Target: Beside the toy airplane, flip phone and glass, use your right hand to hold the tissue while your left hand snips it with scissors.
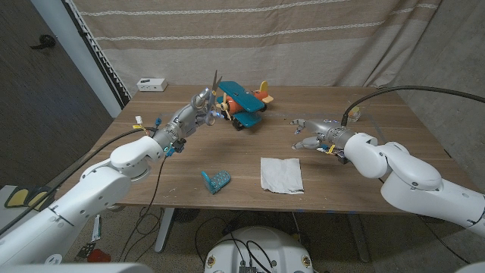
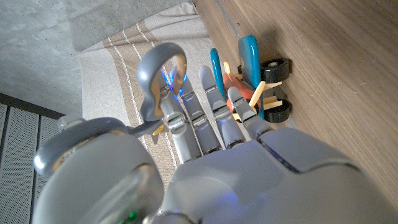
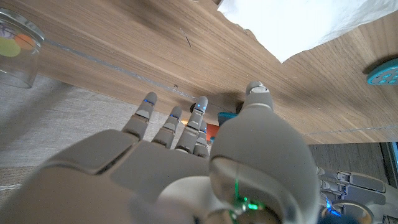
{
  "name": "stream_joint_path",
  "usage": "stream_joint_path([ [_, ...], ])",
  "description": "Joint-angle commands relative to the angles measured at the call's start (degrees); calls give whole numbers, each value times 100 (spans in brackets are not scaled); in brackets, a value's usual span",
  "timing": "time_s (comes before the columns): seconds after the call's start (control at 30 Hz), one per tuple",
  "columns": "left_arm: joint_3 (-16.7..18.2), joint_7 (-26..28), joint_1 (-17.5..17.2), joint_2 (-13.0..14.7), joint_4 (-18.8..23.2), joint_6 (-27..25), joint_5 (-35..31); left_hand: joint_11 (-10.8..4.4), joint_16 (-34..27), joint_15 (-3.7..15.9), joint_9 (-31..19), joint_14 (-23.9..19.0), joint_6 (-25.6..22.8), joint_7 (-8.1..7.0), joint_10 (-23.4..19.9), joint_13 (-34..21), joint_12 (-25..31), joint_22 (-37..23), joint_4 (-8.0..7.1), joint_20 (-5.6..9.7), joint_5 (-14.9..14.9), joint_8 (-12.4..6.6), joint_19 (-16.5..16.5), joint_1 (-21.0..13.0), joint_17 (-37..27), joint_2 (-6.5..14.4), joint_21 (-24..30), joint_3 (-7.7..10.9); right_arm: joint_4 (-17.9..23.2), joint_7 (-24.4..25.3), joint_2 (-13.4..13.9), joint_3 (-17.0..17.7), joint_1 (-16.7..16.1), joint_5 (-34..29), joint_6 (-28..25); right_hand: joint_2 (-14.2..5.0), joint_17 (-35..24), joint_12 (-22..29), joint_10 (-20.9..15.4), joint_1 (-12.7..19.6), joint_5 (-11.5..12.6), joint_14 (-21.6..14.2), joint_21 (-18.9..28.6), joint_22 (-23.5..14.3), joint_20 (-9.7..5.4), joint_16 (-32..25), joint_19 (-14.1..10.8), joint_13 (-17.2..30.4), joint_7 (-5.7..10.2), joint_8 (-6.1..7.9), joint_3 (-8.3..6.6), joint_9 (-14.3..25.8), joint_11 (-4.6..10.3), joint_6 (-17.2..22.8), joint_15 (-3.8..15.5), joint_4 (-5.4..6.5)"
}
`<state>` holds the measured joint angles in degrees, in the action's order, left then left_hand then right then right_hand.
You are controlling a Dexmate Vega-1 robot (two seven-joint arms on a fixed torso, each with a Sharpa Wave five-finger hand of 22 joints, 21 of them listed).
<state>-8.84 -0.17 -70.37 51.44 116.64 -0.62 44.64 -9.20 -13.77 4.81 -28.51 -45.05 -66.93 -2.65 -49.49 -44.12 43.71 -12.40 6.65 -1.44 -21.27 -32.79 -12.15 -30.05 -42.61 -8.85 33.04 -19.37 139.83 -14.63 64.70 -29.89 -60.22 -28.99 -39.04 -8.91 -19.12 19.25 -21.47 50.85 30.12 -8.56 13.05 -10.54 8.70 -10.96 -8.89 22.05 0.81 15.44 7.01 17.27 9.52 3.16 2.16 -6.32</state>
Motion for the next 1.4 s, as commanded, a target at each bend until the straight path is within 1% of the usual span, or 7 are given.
stream_joint_path([
  [0.03, 27, -156, 46, 124, -62, -55, 130, -297, -35, 767, 13, -52, -10, 2, -306, -637, 178, -29, -5, -7, -26, 43, -12, -76, -28, -8, -15, -21, 110, -170, 15, -207, 147, -37, -385, 4, 10, -11, 19, 56, -25, 15, -16, -16, -12, -46, 6, -4, -18, -45, 25, 4, 8, 10, 361, -18],
  [0.43, 96, -244, -28, 189, -93, 12, 170, -293, -32, 766, 16, -47, -69, 6, -330, -630, 188, -31, -9, -21, -26, 29, 10, -76, -36, -14, -35, -25, 187, -360, 4, -431, 305, 18, -530, 22, 62, -58, 165, 51, -46, 73, -47, -18, 36, -45, 21, -25, -76, -112, 52, -40, -51, -83, 292, 11],
  [0.67, 135, -294, -36, 227, -110, 3, 207, -296, -35, 767, 3, -54, -67, 6, -353, -635, 203, -32, -12, -22, -28, 27, 14, -80, -40, -11, -43, -23, 139, -260, -37, -315, 254, 465, -488, 17, 89, -24, 109, 55, -52, 71, -58, -19, 36, -59, 21, -28, -136, -111, 58, -64, -52, -44, 289, 25],
  [0.97, 113, -378, 12, 203, -201, 32, 237, -296, -34, 766, -18, -53, -62, 13, -348, -633, 204, -32, -14, -23, -28, 23, 11, -85, -46, -16, -53, -25, 127, -421, -7, -569, 490, 523, -584, 23, 121, 2, 43, 83, -57, 48, -61, -18, 30, -79, -4, -53, -207, -119, 61, -106, -17, -3, 284, 22],
  [1.13, 101, -403, 19, 180, -233, 69, 242, -294, -34, 766, 8, -56, -59, 3, -353, -606, 192, -31, -15, -28, -28, 43, 11, -87, -49, -15, -60, -25, 82, -600, 2, -686, 635, 619, -622, 40, 142, -21, 91, 112, -58, 107, -78, -17, 38, -60, 23, -71, -161, -146, 63, -128, 43, -43, 324, 9],
  [1.2, 105, -388, 13, 175, -237, 88, 225, -293, -38, 766, 26, -67, -80, -4, -360, -593, 188, -31, -16, -26, -29, 47, 8, -89, -51, -14, -61, -24, 60, -675, 7, -743, 701, 638, -615, 41, 169, -81, 229, 149, -61, 189, -97, -17, 39, -40, 54, -93, -43, -210, 62, -158, 69, -175, 292, -1],
  [1.4, 135, -372, -27, 185, -223, 134, 194, -292, -48, 767, 34, -91, -130, -8, -402, -585, 202, -30, -18, -23, -31, 36, 5, -93, -55, -8, -67, -22, 15, -686, 25, -864, 762, 623, -538, 28, 198, -111, 335, 169, -69, 273, -116, -18, 62, -29, 92, -90, 52, -269, 62, -182, 48, -322, 272, 7],
])
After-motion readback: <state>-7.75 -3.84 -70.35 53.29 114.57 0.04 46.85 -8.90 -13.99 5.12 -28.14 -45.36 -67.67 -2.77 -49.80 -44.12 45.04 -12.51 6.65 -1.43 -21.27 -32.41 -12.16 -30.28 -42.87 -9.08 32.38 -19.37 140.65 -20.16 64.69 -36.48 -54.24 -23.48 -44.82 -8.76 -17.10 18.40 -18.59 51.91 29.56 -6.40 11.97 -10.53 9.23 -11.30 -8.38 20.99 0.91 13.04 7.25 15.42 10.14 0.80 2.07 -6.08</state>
